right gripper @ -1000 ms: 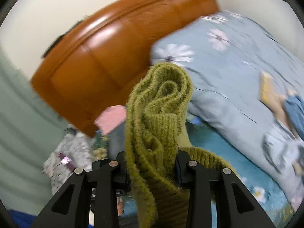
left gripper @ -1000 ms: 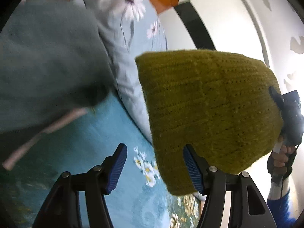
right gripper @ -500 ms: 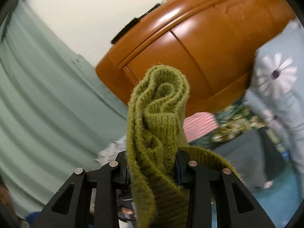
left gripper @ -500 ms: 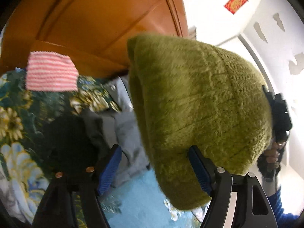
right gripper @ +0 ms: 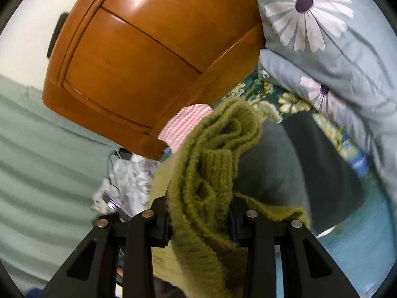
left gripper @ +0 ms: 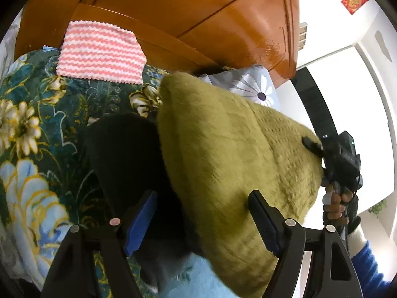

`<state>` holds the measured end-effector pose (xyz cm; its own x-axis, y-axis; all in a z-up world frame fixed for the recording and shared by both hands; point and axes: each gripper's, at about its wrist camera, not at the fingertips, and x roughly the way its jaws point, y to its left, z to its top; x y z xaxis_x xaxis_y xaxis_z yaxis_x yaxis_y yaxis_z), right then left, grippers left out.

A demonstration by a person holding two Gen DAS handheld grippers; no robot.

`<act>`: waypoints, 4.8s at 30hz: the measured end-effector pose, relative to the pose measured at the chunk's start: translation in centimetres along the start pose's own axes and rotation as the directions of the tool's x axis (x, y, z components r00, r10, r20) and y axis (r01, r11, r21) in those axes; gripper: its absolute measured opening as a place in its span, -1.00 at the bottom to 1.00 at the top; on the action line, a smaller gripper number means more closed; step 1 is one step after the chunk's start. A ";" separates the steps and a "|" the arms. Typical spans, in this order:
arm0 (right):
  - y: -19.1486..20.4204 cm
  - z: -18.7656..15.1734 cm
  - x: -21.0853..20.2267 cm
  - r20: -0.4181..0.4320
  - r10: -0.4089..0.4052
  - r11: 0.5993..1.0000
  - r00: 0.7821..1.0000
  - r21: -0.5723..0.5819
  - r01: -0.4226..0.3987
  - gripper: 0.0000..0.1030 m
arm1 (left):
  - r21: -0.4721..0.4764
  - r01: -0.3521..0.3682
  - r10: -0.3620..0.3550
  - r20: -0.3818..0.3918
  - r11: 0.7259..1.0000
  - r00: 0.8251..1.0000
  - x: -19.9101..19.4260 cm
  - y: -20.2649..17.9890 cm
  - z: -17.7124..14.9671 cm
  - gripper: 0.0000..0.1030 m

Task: Fold clothes
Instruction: 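Lift the folded sweater with both grippers and carry it toward the clothes pile, then lower the folded sweater onto the grey clothes pile with both grippers, then open both grippers and release the sweater on the pile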

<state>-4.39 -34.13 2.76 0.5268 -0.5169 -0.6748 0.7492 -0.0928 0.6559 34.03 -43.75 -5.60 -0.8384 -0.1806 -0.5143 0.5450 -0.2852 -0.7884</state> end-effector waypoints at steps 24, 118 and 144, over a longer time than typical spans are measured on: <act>-7.5 -1.6 0.5 0.007 -0.026 0.990 1.000 0.141 0.025 -0.24 | 0.080 0.079 -0.080 0.008 0.994 0.997 1.6 -4.9 2.0 -0.37; 3.1 -15.2 0.4 0.245 -0.439 0.822 0.865 -0.280 0.496 0.13 | 0.410 -0.355 0.310 0.174 0.840 0.935 0.2 -11.0 -7.8 0.78; 1.2 -25.7 0.1 0.195 -0.547 0.819 0.814 -0.078 0.568 0.72 | 0.457 -0.380 0.365 0.125 0.804 0.923 0.5 -11.9 -16.8 1.00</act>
<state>6.86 -12.44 -5.18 -0.0590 -0.5364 -0.8419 0.9442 -0.3037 0.1273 27.17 -24.61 -2.18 -0.5755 -0.3881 -0.7198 0.7547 -0.5911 -0.2847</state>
